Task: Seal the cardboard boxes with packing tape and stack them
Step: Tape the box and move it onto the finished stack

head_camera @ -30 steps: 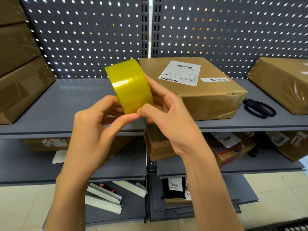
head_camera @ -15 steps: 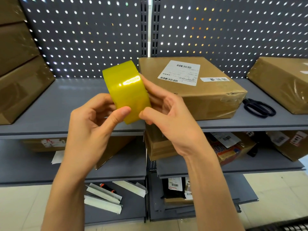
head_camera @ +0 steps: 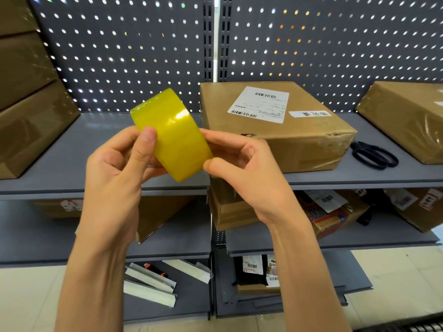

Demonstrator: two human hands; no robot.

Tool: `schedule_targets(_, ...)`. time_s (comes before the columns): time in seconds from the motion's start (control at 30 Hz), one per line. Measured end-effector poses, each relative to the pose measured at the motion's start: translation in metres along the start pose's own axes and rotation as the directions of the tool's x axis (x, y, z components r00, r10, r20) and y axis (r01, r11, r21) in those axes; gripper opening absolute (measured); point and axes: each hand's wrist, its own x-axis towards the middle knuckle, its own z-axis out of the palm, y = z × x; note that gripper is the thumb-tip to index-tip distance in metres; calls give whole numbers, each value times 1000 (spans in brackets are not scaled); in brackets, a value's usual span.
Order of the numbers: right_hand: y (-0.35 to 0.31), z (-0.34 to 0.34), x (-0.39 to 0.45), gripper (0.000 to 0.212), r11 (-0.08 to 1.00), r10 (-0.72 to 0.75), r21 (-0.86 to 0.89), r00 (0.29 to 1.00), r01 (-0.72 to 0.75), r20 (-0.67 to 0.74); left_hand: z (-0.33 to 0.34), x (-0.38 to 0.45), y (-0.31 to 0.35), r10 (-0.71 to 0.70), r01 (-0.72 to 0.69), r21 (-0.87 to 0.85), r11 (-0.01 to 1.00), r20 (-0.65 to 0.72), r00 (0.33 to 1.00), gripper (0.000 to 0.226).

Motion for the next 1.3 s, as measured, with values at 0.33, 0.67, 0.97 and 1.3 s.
schedule_targets(0.33, 0, 0, 0, 55, 994, 22, 109, 999, -19, -32, 3, -2, -3, 12, -22, 175, 984, 57, 998, 31)
schedule_targets(0.67, 3, 4, 3, 56, 990, 44, 136, 999, -46, 18, 9, -2, -1, -85, 85, -4, 996, -64, 994, 32)
schedule_targets(0.97, 4, 5, 3, 58, 994, 7, 109, 1000, -8, 4, 11, 0, -1, -135, 133, -33, 991, -79, 988, 22)
schedule_targets(1.3, 3, 11, 5, 62, 988, 5, 154, 1000, -4, -3, 11, 0, -1, 2, -1, 131, 991, -8, 1000, 26)
